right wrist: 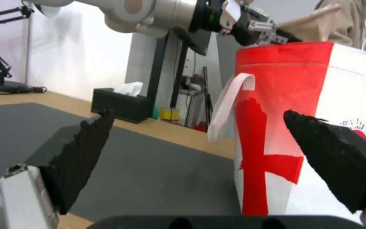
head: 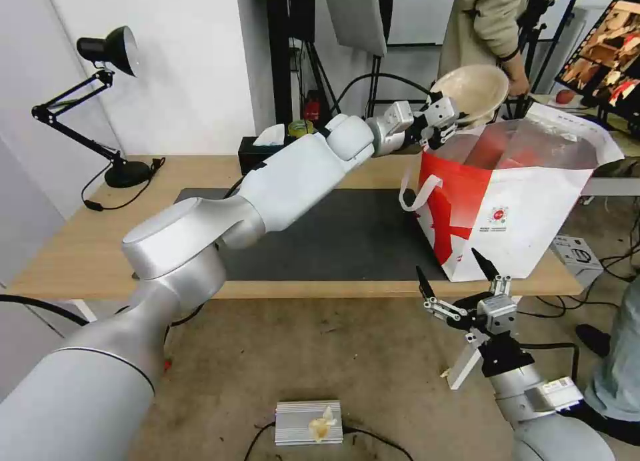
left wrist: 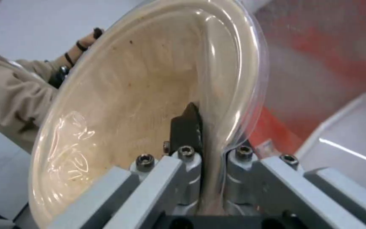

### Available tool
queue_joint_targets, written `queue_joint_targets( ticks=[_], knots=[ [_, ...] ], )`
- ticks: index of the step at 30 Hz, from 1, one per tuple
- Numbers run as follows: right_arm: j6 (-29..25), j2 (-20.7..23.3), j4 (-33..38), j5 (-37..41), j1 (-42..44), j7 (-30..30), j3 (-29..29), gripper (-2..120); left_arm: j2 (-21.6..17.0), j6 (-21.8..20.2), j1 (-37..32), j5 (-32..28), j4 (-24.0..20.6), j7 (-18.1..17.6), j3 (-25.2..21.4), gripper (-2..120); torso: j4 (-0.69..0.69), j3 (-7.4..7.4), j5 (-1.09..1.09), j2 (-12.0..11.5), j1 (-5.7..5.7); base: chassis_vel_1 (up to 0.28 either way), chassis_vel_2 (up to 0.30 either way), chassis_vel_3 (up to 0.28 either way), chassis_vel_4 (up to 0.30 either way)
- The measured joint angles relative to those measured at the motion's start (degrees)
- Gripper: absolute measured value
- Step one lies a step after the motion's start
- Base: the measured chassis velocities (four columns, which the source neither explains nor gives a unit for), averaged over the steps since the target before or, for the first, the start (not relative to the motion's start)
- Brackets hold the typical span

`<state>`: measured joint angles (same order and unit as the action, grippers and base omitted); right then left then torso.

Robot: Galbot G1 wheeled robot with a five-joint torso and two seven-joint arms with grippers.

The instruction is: Pick up the trash from the table and place it into the takeout bag.

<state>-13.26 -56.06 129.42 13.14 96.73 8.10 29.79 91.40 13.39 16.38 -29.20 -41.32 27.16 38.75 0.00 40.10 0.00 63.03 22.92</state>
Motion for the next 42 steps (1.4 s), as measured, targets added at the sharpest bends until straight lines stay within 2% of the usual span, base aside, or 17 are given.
queue_joint_targets(
  ticks=[16, 33, 36, 39, 40, 42],
  knots=[
    [0.00, 0.00, 0.00, 0.00, 0.00, 0.00, 0.00, 100, -0.04, -0.68, -1.02, 0.14, 2.58, 3.73, 0.49, 1, -0.01, 0.00, 0.00, 0.00, 0.00, 0.000, 0.000, 0.000, 0.000],
    [0.00, 0.00, 0.00, 0.00, 0.00, 0.00, 0.00, 100, -0.06, -0.43, -2.17, 1.63, 3.37, 4.93, 0.20, 1, 0.00, 0.00, 0.00, 0.00, 0.00, 0.000, 0.000, 0.000, 0.000],
    [0.00, 0.00, 0.00, 0.00, 0.00, 0.00, 0.00, 100, -0.06, -0.40, -2.17, 1.72, 3.41, 5.16, 0.19, 8, 0.00, 0.00, 0.00, 0.00, 0.00, 0.000, 0.000, 0.000, 0.000],
    [0.00, 0.00, 0.00, 0.00, 0.00, 0.00, 0.00, 100, -0.06, -0.35, -2.17, 1.75, 3.41, 5.21, 0.19, 20, 0.00, 0.00, 0.00, 0.00, 0.00, 0.000, 0.000, 0.000, 0.000],
    [0.00, 0.00, 0.00, 0.00, 0.00, 0.00, 0.00, 100, -0.06, -0.30, -2.17, 1.75, 3.39, 5.22, 0.16, 28, 0.00, 0.00, 0.00, 0.00, 0.00, 0.000, 0.000, 0.000, 0.000],
    [0.00, 0.00, 0.00, 0.00, 0.00, 0.00, -0.01, 100, -0.06, -0.28, -2.17, 1.75, 3.36, 5.22, 0.12, 31, 0.00, 0.00, 0.00, 0.00, 0.00, 0.000, 0.000, 0.000, 0.000]
  ],
)
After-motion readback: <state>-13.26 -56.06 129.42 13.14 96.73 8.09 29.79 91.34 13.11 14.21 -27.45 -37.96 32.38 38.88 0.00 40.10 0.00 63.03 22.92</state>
